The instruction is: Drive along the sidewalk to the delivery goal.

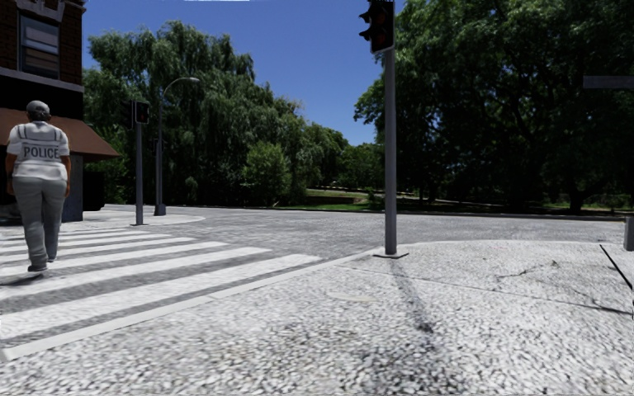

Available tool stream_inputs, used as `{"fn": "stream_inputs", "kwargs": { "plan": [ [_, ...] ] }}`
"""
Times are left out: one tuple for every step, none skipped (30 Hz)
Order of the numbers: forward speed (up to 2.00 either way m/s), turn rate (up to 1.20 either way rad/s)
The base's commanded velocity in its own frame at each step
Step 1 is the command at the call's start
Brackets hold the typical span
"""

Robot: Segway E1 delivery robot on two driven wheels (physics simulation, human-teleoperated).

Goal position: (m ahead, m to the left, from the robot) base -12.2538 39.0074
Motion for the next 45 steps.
{"fn": "stream_inputs", "kwargs": {
  "plan": [
    [1.11,0.43],
    [1.11,0.43],
    [1.11,0.43],
    [1.11,0.43],
    [1.11,0.43],
    [1.11,0.43],
    [1.11,0.43],
    [1.11,0.42],
    [1.11,0.34],
    [1.11,0.34],
    [1.11,0.28],
    [1.11,0.26],
    [1.11,0.25],
    [1.11,0.25],
    [1.11,0.25],
    [1.11,0.25],
    [1.11,0.25],
    [1.11,0.25],
    [1.11,0.25],
    [1.11,0.25],
    [1.11,0.25],
    [1.11,0.25],
    [1.11,0.25],
    [1.11,0.25],
    [1.11,0.25],
    [1.11,0.25],
    [1.11,0.26],
    [1.11,0.26],
    [1.13,0.34],
    [1.17,0.43],
    [1.20,0.47],
    [1.20,0.47],
    [1.25,0.48],
    [1.28,0.48],
    [1.29,0.48],
    [1.29,0.48],
    [1.30,0.48],
    [1.30,0.48],
    [1.30,0.48],
    [1.30,0.48],
    [1.31,0.48],
    [1.31,0.48],
    [1.31,0.48],
    [1.31,0.48],
    [1.31,0.48]
  ]
}}
